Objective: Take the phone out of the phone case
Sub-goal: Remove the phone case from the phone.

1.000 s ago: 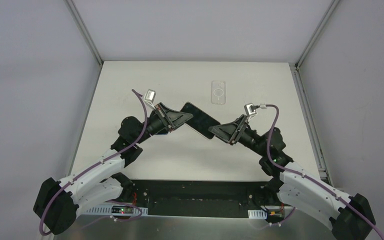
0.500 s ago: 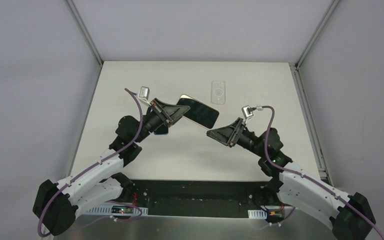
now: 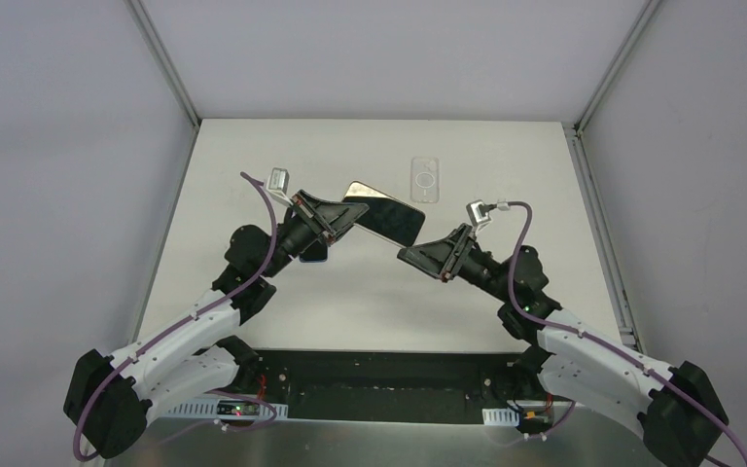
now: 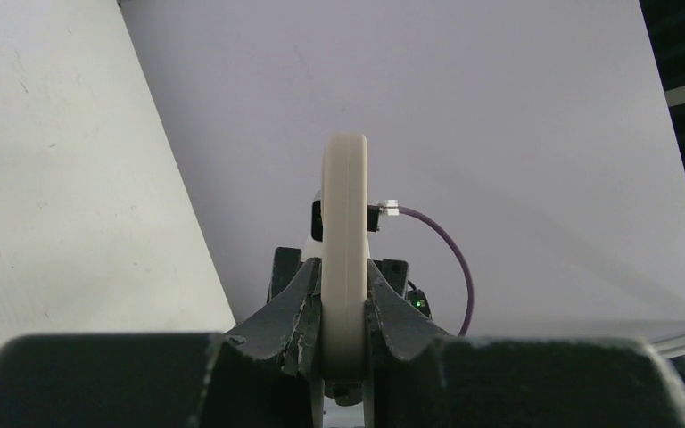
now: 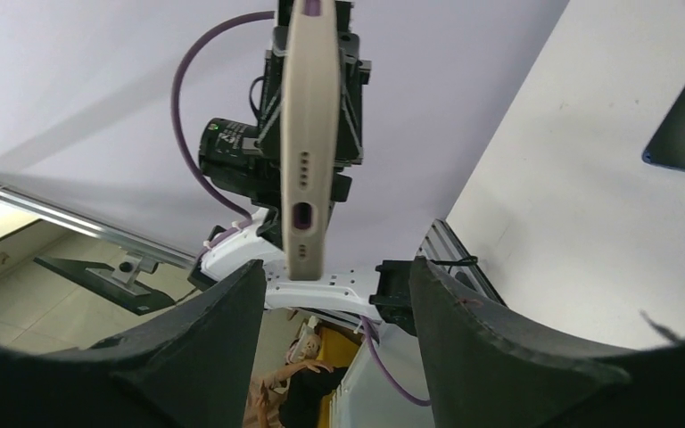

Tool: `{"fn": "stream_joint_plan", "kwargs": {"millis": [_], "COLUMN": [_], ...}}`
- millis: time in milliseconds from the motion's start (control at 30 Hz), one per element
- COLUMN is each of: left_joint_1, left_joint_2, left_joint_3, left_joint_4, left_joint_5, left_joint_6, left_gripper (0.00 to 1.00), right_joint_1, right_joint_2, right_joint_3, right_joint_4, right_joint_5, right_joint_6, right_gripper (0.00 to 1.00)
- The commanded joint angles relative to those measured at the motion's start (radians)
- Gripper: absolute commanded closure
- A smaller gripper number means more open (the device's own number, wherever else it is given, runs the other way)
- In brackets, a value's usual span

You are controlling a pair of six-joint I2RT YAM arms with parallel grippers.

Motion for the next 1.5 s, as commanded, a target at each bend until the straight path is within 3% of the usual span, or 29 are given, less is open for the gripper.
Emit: {"fn": "stream_joint_plan", "kwargs": {"millis": [0,100,233,333,600,800,933,1467], "left_joint_1": [-0.014,-0.014,-0.017,-0.018,-0.018,-0.02,-0.02,-0.024], "left_joint_2": [-0.019,-0.022,-0.026,-0.029,-0.034,-0.038,-0.036,0.087], "left_joint_3": [0.045,0.044,0.042,0.037,0.035,0.035,0.032,0.043], "left_joint_4": [0.105,0.105,0.105,0.105,0.105,0.105,0.105,0.105], "left_joint_5": [-0.012,-0.012,-0.008,-0.01,-0.009,-0.005,0.005,0.163], "left_joint_6": [-0.016,-0.018,-0.017,-0.018,-0.022,-0.027,-0.041,-0.164], "left_gripper": [1.0,1.0,1.0,1.0,1.0,1.0,1.0,1.0], "right_joint_1": [0.012,0.015,0.015,0.017,0.02,0.026,0.031,0.132], "right_joint_2": [-0.003,-0.013,-0.018,-0.002,0.011,0.023,0.015,-0.139], "right_joint_3": [0.062,0.06,0.064,0.078,0.082,0.089,0.087,0.095], "right_joint_4": [0.099,0.089,0.071,0.077,0.082,0.082,0.083,-0.033], "right_joint_5": [-0.036,-0.012,0.018,0.003,0.003,-0.002,0.0,0.046], "right_joint_6": [-0.009,-0.013,-0.007,0.002,-0.006,-0.022,-0.057,-0.619], "right_gripper": [0.35,0.38,0.58,0.68,0.81,0.83,0.92,1.0]}}
